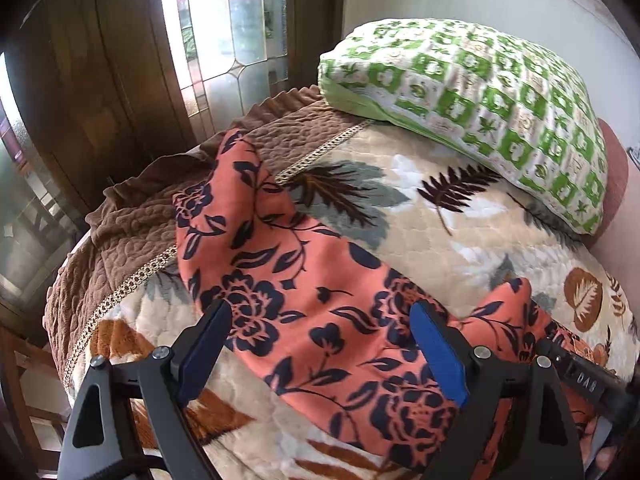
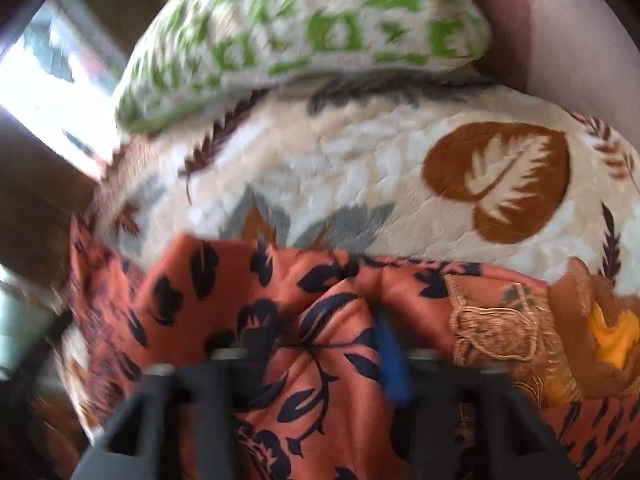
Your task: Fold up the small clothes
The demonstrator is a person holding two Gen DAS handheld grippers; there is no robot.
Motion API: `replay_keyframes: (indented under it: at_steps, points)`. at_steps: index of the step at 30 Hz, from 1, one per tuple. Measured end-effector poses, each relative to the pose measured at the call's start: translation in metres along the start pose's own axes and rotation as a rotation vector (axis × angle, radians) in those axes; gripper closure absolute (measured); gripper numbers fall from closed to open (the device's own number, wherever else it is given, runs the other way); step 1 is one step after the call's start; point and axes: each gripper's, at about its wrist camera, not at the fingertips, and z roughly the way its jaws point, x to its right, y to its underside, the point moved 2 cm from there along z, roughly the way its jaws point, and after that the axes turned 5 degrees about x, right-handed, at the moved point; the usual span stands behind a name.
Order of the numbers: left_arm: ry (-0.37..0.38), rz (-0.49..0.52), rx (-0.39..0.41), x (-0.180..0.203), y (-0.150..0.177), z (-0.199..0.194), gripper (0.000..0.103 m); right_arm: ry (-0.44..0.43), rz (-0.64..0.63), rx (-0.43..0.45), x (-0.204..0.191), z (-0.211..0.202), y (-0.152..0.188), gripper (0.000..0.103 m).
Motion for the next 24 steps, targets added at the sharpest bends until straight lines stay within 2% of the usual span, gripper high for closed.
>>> replay_keyframes:
  at_steps: [1, 2, 5, 8, 12, 14, 16, 17, 18, 19, 20, 21, 24]
  points:
    - [0.000, -0.005, -0.002, -0.002, 0.000, 0.001, 0.012, -0.001, -0.032, 0.022, -0.005, -0.007, 0.001, 0.081]
    - [0.001, -0.012, -0.004, -0.005, -0.001, 0.001, 0.012, -0.016, -0.060, 0.049, -0.012, -0.018, 0.001, 0.092]
    - [0.007, -0.029, -0.004, -0.009, -0.002, 0.001, 0.012, -0.093, -0.084, 0.096, -0.021, -0.051, 0.001, 0.093]
    - [0.013, -0.039, -0.002, -0.009, -0.002, -0.001, 0.012, -0.205, -0.142, 0.135, -0.035, -0.084, 0.000, 0.093]
    - [0.017, -0.017, 0.007, -0.002, -0.001, -0.005, 0.012, -0.402, -0.126, 0.196, -0.031, -0.117, -0.007, 0.093]
    - [0.018, -0.003, 0.016, 0.002, -0.001, -0.007, 0.012, -0.468, -0.098, 0.226, -0.024, -0.123, -0.011, 0.089]
    - [0.015, 0.005, 0.021, 0.006, 0.000, -0.008, 0.012, -0.511, -0.012, 0.170, -0.012, -0.105, -0.017, 0.087]
    - [0.017, 0.006, 0.020, 0.007, 0.000, -0.007, 0.012, -0.522, 0.025, 0.136, -0.007, -0.097, -0.017, 0.075]
    - [0.018, 0.006, 0.018, 0.009, 0.000, -0.007, 0.012, -0.514, 0.073, 0.093, -0.003, -0.081, -0.017, 0.045]
    - [0.019, 0.008, 0.016, 0.010, 0.000, -0.006, 0.012, -0.497, 0.114, 0.070, 0.000, -0.069, -0.016, 0.027]
    - [0.019, 0.013, 0.015, 0.012, 0.000, -0.006, 0.012, -0.479, 0.144, 0.063, 0.003, -0.059, -0.015, 0.021]
    - [0.021, 0.020, 0.015, 0.014, 0.001, -0.006, 0.012, -0.450, 0.162, 0.062, 0.005, -0.050, -0.014, 0.021]
    - [0.026, 0.052, 0.028, 0.021, 0.002, -0.008, 0.012, -0.403, 0.218, 0.164, 0.020, -0.056, -0.012, 0.023]
